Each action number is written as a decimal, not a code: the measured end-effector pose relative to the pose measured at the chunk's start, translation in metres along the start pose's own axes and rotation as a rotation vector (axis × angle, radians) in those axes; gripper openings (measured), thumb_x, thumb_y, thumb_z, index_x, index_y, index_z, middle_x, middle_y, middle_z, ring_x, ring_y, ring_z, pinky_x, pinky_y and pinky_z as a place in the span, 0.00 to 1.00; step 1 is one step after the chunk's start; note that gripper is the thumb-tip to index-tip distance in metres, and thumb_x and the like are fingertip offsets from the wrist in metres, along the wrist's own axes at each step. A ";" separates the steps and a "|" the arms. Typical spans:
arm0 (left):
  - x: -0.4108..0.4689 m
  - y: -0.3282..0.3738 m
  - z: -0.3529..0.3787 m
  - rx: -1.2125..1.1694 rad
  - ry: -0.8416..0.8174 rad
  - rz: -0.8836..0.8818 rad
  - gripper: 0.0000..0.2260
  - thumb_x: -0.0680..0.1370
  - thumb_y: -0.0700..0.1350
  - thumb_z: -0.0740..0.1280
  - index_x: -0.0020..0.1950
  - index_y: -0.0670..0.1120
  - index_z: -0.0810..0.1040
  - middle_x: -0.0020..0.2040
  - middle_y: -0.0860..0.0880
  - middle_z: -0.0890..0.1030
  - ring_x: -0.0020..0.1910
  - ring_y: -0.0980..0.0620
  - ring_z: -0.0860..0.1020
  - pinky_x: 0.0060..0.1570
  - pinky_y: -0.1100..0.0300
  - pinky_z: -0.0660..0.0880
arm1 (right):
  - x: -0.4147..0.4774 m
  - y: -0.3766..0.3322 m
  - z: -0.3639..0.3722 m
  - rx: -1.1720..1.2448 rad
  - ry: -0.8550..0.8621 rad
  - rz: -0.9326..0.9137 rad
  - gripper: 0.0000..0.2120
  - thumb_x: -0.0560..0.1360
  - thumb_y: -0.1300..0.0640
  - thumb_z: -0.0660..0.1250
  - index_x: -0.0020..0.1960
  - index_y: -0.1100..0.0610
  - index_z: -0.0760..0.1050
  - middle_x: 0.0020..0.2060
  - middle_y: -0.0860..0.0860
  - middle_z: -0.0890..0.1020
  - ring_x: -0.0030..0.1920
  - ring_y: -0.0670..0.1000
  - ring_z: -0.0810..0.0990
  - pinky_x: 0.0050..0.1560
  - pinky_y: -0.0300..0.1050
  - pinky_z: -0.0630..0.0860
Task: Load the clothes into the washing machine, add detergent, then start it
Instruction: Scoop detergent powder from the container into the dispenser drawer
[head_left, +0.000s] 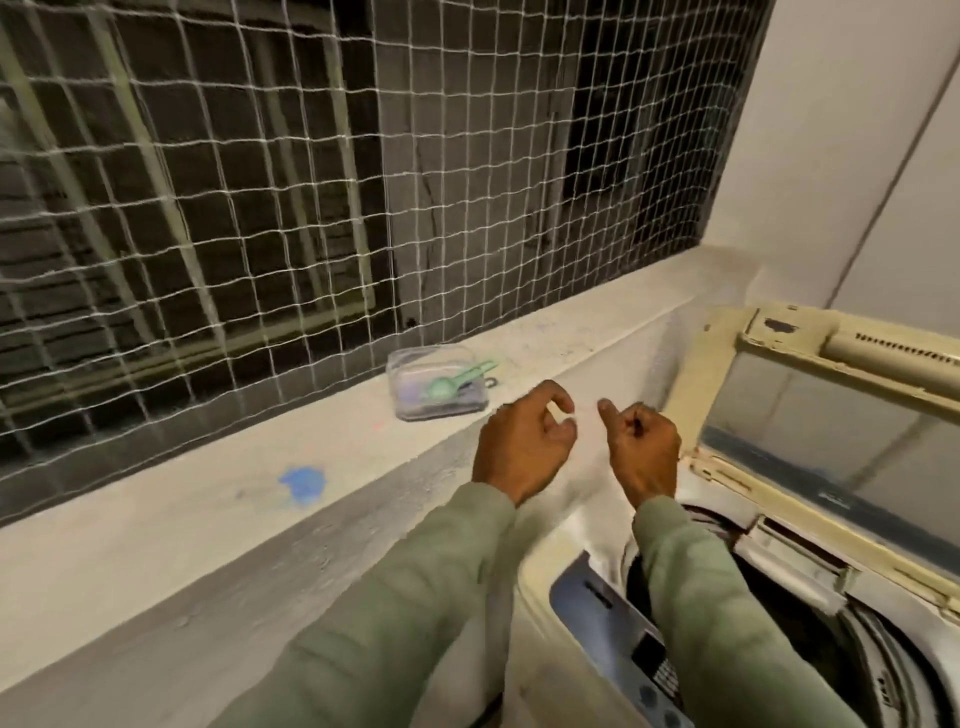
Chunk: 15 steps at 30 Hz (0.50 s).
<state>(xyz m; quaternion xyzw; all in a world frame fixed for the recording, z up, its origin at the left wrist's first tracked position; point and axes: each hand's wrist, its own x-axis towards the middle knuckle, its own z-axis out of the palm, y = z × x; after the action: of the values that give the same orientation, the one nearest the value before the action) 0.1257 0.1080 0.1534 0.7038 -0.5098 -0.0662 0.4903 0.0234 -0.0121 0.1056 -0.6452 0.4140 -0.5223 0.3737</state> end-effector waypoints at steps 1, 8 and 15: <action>-0.003 -0.001 -0.013 0.015 0.051 -0.005 0.04 0.74 0.47 0.68 0.47 0.54 0.74 0.30 0.52 0.75 0.33 0.52 0.76 0.39 0.56 0.76 | -0.003 -0.006 0.007 0.011 -0.019 -0.012 0.21 0.74 0.50 0.71 0.30 0.59 0.66 0.25 0.52 0.68 0.29 0.51 0.66 0.36 0.48 0.69; 0.000 -0.027 -0.095 0.107 0.391 -0.024 0.02 0.75 0.45 0.66 0.45 0.51 0.74 0.31 0.53 0.75 0.34 0.49 0.76 0.38 0.54 0.77 | -0.006 -0.056 0.052 0.051 -0.277 -0.021 0.18 0.66 0.34 0.70 0.39 0.47 0.70 0.35 0.47 0.76 0.37 0.58 0.78 0.40 0.58 0.80; 0.021 -0.063 -0.130 0.255 0.335 -0.350 0.04 0.75 0.47 0.66 0.47 0.52 0.71 0.44 0.50 0.79 0.46 0.42 0.78 0.50 0.47 0.78 | 0.005 -0.086 0.085 0.018 -0.605 0.154 0.30 0.69 0.39 0.72 0.64 0.50 0.66 0.55 0.56 0.74 0.35 0.54 0.79 0.26 0.41 0.75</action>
<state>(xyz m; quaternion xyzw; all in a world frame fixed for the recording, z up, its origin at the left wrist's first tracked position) 0.2538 0.1721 0.1812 0.8384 -0.2962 0.0322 0.4564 0.1199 0.0197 0.1713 -0.7348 0.3270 -0.2804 0.5238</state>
